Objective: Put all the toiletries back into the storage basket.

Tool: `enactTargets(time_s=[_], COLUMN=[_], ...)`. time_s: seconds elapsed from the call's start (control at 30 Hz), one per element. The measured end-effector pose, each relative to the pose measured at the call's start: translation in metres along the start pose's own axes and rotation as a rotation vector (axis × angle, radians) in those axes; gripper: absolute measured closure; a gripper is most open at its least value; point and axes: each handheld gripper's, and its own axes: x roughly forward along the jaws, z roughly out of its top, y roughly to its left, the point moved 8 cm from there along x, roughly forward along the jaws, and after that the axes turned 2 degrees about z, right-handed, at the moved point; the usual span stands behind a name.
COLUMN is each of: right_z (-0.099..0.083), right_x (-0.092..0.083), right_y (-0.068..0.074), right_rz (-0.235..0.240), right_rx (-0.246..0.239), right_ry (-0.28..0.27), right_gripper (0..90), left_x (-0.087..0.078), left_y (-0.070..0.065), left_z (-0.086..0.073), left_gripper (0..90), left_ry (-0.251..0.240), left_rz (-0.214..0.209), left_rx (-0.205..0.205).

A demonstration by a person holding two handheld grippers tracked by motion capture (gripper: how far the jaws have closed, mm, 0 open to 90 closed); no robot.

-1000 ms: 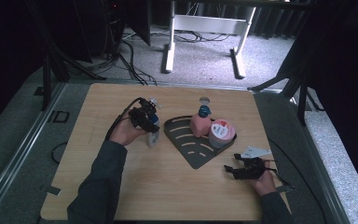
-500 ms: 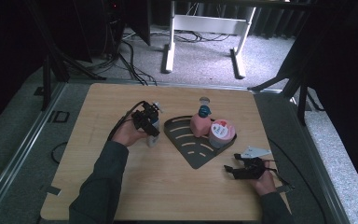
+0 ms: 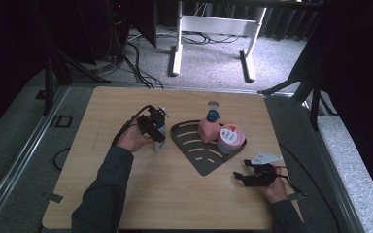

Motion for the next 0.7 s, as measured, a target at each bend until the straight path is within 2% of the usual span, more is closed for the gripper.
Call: enactTargets(time_s=[0.33, 0.7], right_z=[0.0, 0.0], right_x=[0.0, 0.0], right_y=[0.0, 0.0], right_rz=[0.0, 0.0], right_rx=[0.0, 0.0], right_ry=[0.0, 0.0], right_gripper=[28.0, 28.0], left_x=[-0.0014, -0.0016], left_y=[-0.0022, -0.0027], left_z=[0.0004, 0.0014], left_gripper=[53.4, 54.7], left_ry=[0.001, -0.002], left_rz=[-0.013, -0.006], left_rx=[0.012, -0.011])
